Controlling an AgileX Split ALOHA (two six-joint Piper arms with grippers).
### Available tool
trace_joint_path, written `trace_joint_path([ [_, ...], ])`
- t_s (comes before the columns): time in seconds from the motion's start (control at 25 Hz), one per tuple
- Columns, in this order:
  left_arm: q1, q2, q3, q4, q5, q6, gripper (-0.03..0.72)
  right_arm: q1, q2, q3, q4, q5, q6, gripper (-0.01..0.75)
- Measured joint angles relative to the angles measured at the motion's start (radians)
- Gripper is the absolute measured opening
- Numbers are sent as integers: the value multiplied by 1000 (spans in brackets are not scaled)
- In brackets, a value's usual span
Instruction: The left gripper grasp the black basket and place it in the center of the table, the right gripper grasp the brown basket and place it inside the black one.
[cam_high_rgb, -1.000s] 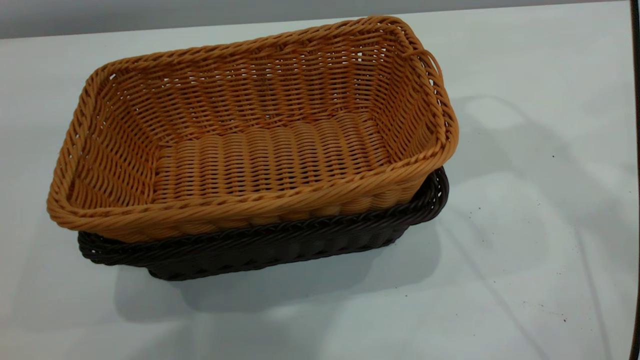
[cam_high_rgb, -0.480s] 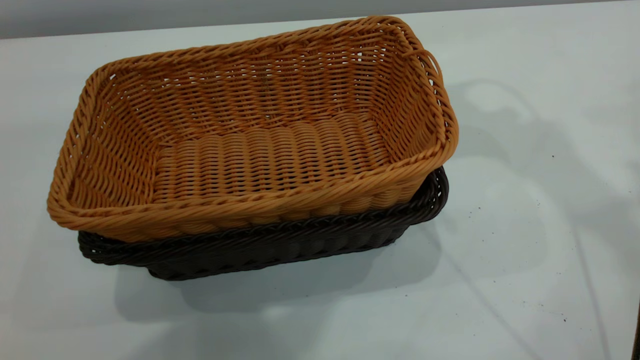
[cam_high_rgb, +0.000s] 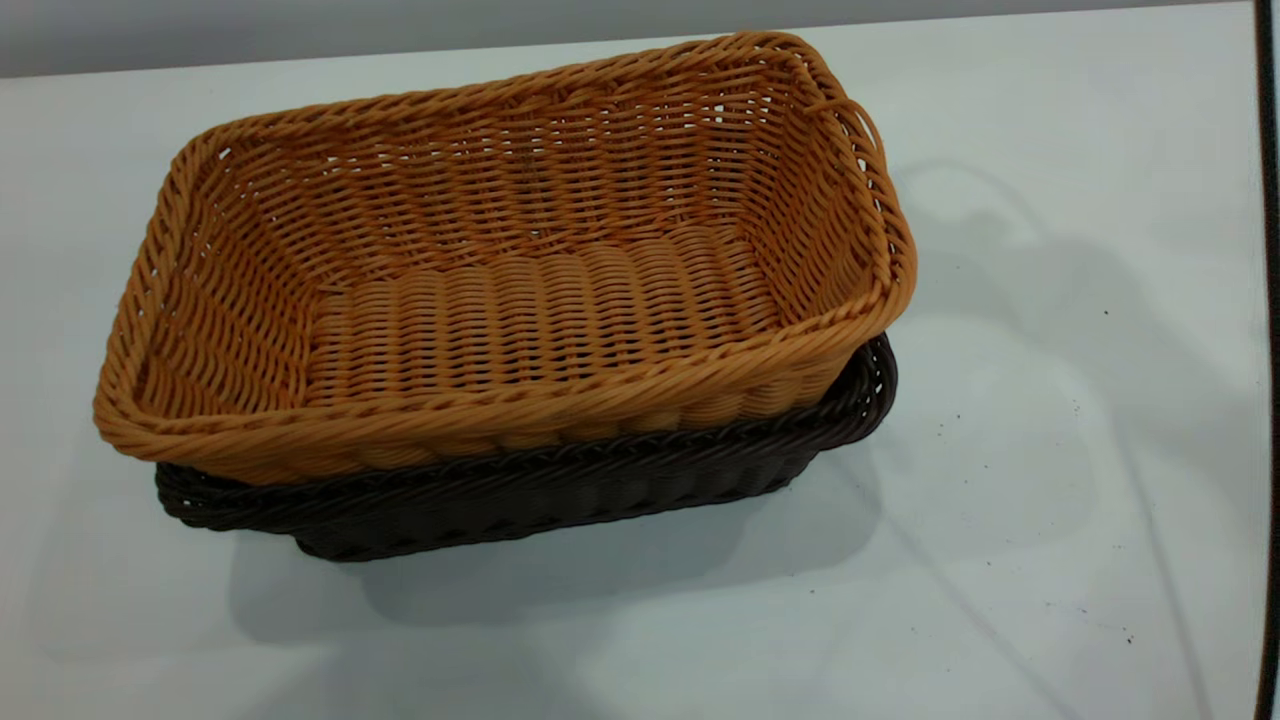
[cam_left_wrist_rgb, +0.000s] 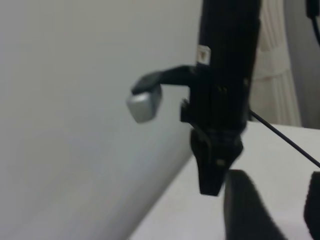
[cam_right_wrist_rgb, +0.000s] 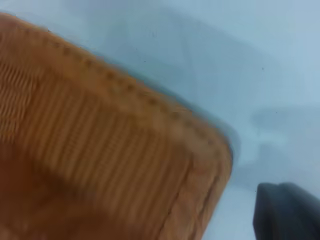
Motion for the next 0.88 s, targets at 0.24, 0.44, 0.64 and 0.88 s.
trace_joint_path([
  [0.24, 5, 0, 0, -12, -92, 117, 48, 0, -32, -1, -97, -117, 111, 0],
  [0.44, 59, -38, 0, -84, -21, 157, 3, 1, -139, -1, -210, -162, 161, 0],
  [0.64, 108, -110, 0, -85, 108, 156, 0, 10, -287, -1, -267, -235, 167, 1],
  [0.88, 187, -176, 0, -41, 275, 116, 0, 92, -473, 46, -424, -249, 199, 1],
])
